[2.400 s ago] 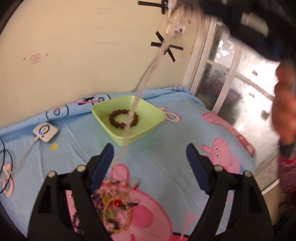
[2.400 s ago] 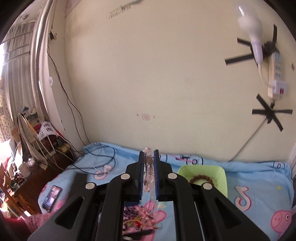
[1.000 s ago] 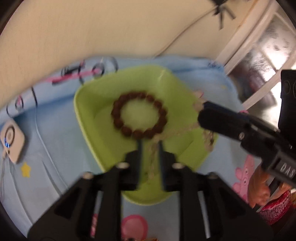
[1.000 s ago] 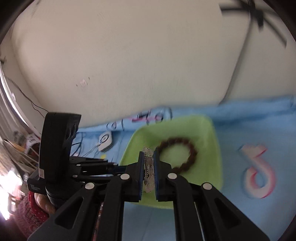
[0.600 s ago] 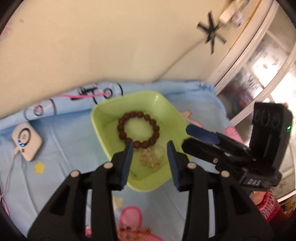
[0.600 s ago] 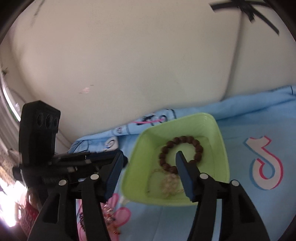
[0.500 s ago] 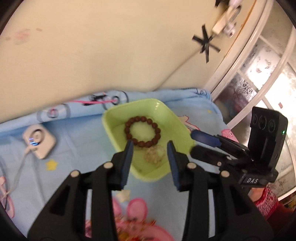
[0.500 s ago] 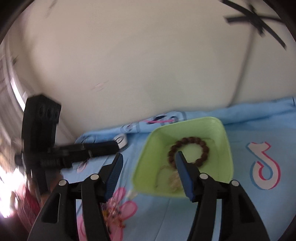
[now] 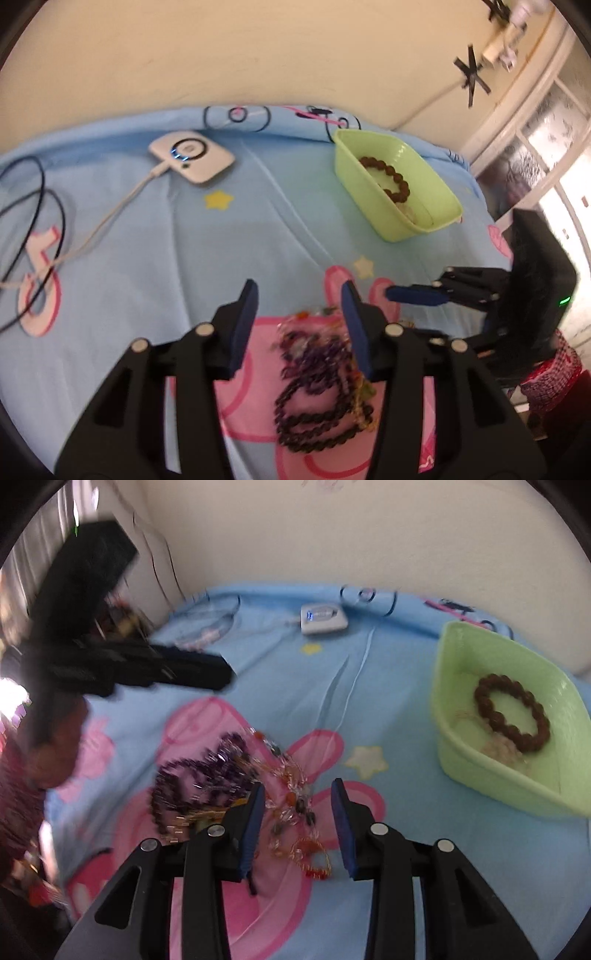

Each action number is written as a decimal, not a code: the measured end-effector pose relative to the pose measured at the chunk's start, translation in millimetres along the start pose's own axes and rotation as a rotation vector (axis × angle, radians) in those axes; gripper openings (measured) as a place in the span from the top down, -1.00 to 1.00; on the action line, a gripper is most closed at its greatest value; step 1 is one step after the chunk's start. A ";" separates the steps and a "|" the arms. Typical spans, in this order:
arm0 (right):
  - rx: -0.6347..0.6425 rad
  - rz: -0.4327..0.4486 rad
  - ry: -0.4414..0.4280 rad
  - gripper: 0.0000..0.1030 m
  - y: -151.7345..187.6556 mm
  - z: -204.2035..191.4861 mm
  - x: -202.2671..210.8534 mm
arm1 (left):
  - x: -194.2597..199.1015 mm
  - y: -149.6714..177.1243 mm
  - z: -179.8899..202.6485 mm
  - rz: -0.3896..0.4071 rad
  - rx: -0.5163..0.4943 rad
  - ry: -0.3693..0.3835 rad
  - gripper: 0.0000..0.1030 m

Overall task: Organize jewelry
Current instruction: 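Grasp the orange and clear bead necklace with the left gripper and lift it, then lower the bead necklace into the green tray and open the left gripper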

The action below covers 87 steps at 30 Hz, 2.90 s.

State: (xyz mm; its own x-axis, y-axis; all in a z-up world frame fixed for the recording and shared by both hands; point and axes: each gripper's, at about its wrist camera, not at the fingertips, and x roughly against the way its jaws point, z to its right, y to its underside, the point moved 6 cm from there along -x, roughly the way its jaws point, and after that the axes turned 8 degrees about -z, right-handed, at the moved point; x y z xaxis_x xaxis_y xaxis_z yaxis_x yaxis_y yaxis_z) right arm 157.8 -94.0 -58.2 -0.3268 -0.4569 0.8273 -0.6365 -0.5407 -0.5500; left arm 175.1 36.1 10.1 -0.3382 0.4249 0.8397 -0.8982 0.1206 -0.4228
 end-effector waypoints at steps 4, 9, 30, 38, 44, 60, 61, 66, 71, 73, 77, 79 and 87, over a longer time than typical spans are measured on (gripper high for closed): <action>0.038 -0.034 0.075 1.00 -5.6 1.5 -16.3 | 6.3 6.1 -2.4 0.016 -0.005 0.003 0.13; -0.009 0.012 0.040 1.00 -6.3 1.2 2.3 | 11.9 10.2 9.4 0.038 -0.060 -0.021 0.06; -0.030 0.327 0.004 1.00 -49.1 -32.5 162.0 | 14.3 14.6 117.6 0.174 -0.325 -0.019 -0.45; -0.051 0.428 0.006 1.00 -53.4 -32.4 209.0 | 21.8 -0.7 141.2 0.188 -0.359 0.025 0.87; -0.076 0.518 0.027 1.00 -61.3 -17.4 247.0 | 51.4 -38.0 159.3 0.249 -0.362 0.016 0.89; -0.196 0.603 0.042 1.00 -77.9 69.5 269.6 | 57.5 -141.0 195.8 0.309 -0.311 0.018 0.89; -0.202 0.592 0.038 1.00 -77.4 73.2 262.7 | 50.9 -142.7 193.9 0.300 -0.306 0.015 0.89; -0.251 0.511 0.018 1.00 -65.5 95.6 212.4 | 9.0 -142.3 175.7 0.225 -0.259 0.031 0.89; -0.325 0.422 -0.013 1.00 -42.2 119.2 149.7 | -44.4 -127.4 152.1 0.104 -0.215 0.008 0.88; -0.361 0.391 -0.036 1.00 -35.0 126.8 127.3 | -63.0 -119.5 143.8 0.044 -0.199 -0.012 0.75; -0.467 0.328 -0.177 1.00 -20.7 139.1 84.1 | -89.1 -103.1 127.8 -0.058 -0.171 -0.029 0.40; -0.517 0.316 -0.213 1.00 -17.1 143.1 75.9 | -86.2 -97.6 124.9 -0.061 -0.170 -0.015 0.39; -0.444 0.424 -0.139 0.57 -12.2 111.5 112.8 | -19.1 -85.3 110.4 0.063 -0.123 0.054 0.38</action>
State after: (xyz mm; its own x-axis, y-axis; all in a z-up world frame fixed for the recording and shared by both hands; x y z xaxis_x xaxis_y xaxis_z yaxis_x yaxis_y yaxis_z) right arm 206.5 -217.8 29.1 -0.5399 -0.6707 0.5087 -0.7107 0.0393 -0.7024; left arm 227.1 -81.4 67.7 -0.3740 0.4821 0.7923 -0.8334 0.2002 -0.5152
